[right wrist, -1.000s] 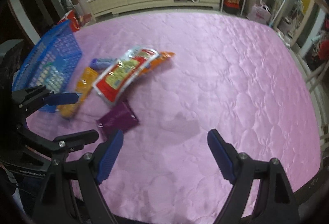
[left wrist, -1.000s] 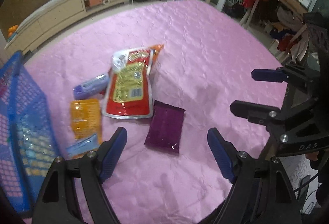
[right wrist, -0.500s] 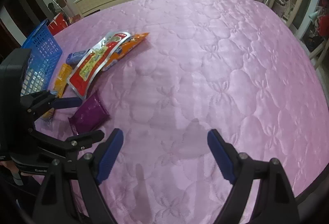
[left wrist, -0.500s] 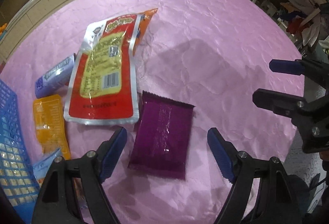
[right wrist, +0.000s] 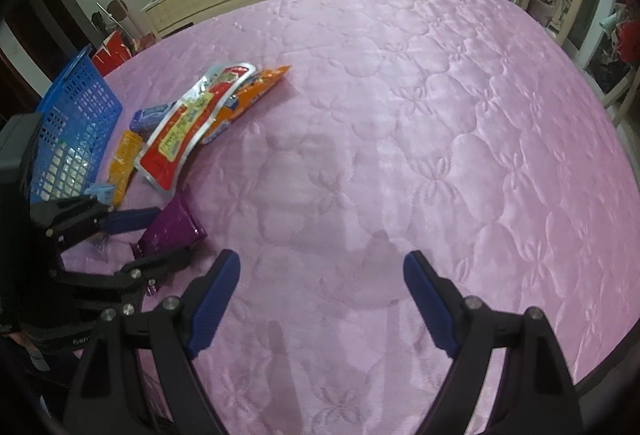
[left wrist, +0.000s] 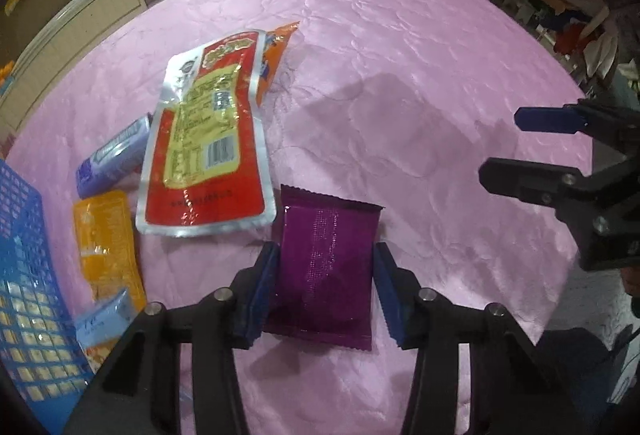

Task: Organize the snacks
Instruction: 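Grasp the purple pack with the left tool while the right grasps the red-and-white bag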

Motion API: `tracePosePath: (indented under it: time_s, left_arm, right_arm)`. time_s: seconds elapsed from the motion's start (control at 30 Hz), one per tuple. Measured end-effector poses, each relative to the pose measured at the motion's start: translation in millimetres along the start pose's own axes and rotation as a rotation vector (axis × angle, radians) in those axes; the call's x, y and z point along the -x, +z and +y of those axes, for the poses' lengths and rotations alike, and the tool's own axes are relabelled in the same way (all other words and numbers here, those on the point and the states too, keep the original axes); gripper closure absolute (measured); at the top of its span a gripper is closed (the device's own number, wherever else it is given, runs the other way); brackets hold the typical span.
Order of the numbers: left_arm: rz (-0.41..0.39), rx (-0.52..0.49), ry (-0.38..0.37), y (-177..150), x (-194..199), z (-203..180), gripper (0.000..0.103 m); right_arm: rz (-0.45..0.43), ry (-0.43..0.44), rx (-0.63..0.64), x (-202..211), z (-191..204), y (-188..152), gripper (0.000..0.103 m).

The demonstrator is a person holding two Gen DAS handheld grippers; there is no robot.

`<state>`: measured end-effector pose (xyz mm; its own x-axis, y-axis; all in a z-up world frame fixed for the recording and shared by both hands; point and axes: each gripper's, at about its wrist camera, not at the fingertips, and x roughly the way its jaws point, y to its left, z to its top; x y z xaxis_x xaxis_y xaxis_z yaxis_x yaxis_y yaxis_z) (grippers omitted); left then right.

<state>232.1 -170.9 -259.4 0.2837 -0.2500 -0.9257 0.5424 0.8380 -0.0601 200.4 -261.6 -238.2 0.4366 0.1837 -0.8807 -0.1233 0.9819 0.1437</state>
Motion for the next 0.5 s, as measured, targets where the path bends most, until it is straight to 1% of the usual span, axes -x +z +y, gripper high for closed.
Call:
tracePosePath:
  time_s: [0.1,0.2,0.37,0.47,0.5]
  left_arm:
    - [-0.024,0.014,0.005,-8.4,12.8,4.7,0.058]
    - [-0.072,0.038,0.015,-13.2,34.7,11.2,0.058]
    - [-0.160,0.076,0.073,-12.6,69.3,27.5,0.058]
    - [-0.220,0.119,0.136,-5.9,89.0,46.1,0.058]
    - [-0.230,0.129,0.147,-4.3,91.6,49.3,0.058]
  right_arm:
    - [-0.006,0.008,0.006,2.7,7.4,5.7,0.016]
    - [-0.014,0.025,0.014,5.4,17.1,14.5,0.016]
    - [-0.036,0.045,0.033,6.6,30.4,31.2,0.016]
    - [-0.045,0.071,0.027,5.8,38.1,45.0,0.016]
    - [-0.052,0.083,0.025,5.7,40.6,49.2,0.016]
